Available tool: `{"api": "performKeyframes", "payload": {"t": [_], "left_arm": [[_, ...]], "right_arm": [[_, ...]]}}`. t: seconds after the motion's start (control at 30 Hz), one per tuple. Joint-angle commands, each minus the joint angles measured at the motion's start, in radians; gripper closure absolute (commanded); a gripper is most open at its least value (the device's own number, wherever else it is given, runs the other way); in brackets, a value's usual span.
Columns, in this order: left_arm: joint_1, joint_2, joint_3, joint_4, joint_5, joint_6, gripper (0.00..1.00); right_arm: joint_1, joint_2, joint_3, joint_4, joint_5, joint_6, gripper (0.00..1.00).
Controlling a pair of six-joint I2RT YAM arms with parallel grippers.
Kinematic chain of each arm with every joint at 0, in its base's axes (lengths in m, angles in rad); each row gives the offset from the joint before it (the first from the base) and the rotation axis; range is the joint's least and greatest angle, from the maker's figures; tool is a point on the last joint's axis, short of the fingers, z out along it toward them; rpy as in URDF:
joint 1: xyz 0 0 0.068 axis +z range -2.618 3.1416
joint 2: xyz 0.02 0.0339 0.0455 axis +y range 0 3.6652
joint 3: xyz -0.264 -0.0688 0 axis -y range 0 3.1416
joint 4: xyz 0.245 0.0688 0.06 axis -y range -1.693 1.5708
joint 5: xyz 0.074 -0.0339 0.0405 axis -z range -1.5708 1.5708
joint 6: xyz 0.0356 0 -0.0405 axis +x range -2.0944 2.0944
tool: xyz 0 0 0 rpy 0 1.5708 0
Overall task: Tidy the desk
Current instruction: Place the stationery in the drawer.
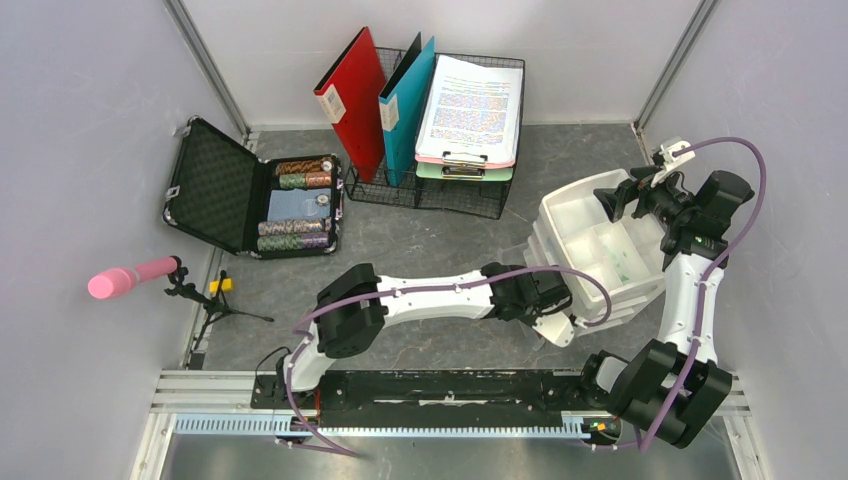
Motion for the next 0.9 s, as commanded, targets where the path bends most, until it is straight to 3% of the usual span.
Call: {"api": "performKeyframes", "payload": {"t": [0.0, 0.13, 0.4, 0.87], "left_arm": [[-0.024, 0.004, 0.022, 0.041, -0.010, 0.081, 0.81], [-0.034, 0.003, 0.012, 0.053, -0.013, 0.103, 0.76], [-0.047, 0.000, 0.010, 0.068, -0.017, 0.120, 0.48], [-0.048, -0.120, -0.088, 0.097, -0.033, 0.052, 0.37]], "right_arm": [[-0.004, 0.064, -0.085, -0.244, 0.035, 0.001, 0.02], [-0.006, 0.062, -0.086, -0.243, 0.035, 0.001, 0.02], [-0.007, 0.064, -0.086, -0.243, 0.037, 0.001, 0.02], [-0.009, 0.067, -0.087, -0.244, 0.037, 0.002, 0.02]]}}
